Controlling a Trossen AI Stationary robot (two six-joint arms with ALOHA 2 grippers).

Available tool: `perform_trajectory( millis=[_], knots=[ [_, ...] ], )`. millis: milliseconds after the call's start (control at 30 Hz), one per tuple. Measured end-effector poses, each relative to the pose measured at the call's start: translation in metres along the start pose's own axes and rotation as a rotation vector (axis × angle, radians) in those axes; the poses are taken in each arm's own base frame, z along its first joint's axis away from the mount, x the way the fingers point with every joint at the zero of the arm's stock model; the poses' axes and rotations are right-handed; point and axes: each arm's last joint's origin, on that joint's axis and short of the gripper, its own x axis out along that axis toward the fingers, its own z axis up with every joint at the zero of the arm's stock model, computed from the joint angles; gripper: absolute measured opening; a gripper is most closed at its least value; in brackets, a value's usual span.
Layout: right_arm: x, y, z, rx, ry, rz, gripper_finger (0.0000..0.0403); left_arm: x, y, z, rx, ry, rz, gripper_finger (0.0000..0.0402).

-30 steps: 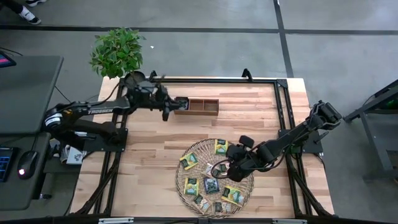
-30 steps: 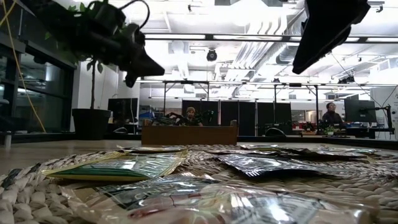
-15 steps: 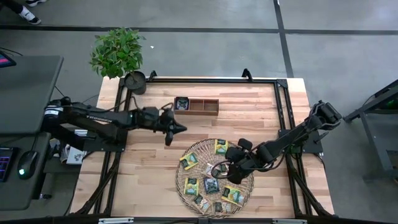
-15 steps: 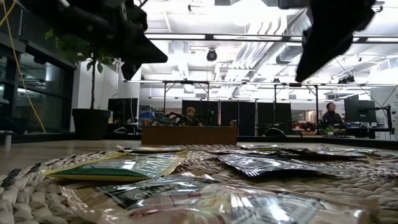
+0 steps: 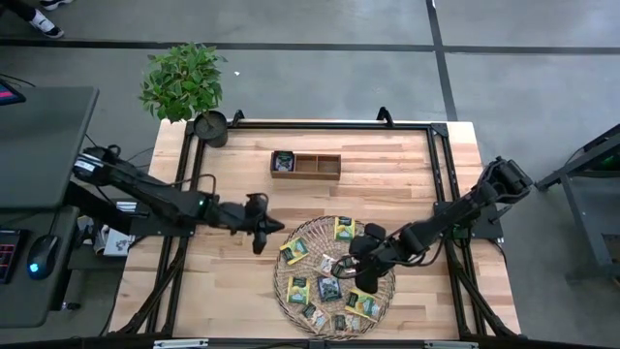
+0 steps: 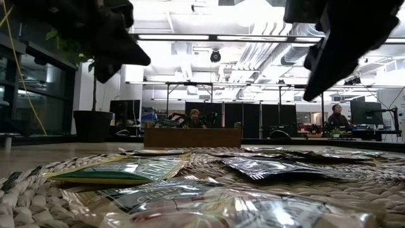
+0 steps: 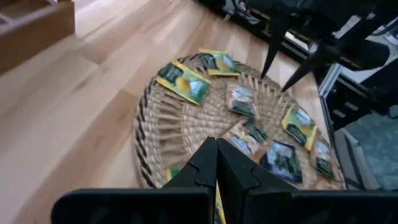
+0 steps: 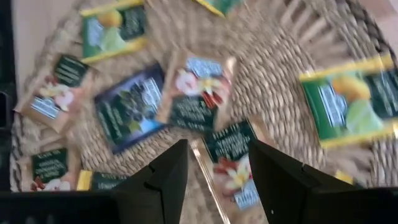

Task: Pick & Place Tea
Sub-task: Put the yellow tea bag in the middle section of the wooden organizer

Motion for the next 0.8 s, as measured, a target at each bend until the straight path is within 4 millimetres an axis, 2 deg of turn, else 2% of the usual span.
perform_trajectory(
  millis=[167, 467, 633, 800],
  knots=[
    [0.004, -0.004, 0.018, -0.048, -0.056, 0.095, 0.0161, -0.001, -0.015, -0.02, -0.058, -0.005, 0.045, 0.0],
    [0.011, -0.025, 0.048, -0.1, -0.122, 0.18, 0.0138, 0.001, -0.035, -0.06, -0.205, 0.005, 0.09, 0.0],
    [0.012, -0.033, 0.058, -0.122, -0.153, 0.203, 0.013, 0.002, -0.043, -0.078, -0.258, 0.018, 0.088, 0.0],
    [0.011, -0.033, 0.06, -0.144, -0.164, 0.222, 0.0129, 0.002, -0.053, -0.087, -0.301, 0.032, 0.019, 0.0]
  ],
)
